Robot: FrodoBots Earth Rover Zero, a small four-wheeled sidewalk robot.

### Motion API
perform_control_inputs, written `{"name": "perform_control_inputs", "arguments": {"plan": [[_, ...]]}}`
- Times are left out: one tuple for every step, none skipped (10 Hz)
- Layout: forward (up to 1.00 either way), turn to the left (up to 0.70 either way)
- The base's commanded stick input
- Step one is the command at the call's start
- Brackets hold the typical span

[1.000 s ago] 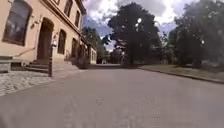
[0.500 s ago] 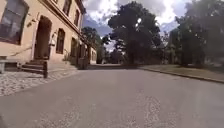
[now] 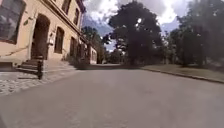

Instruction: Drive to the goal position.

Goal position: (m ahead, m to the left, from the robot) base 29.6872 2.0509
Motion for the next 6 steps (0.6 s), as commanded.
{"name": "perform_control_inputs", "arguments": {"plan": [[0.85,0.01],[0.85,-0.09],[0.85,-0.25],[0.85,-0.31],[0.85,-0.03],[0.85,0.01]]}}
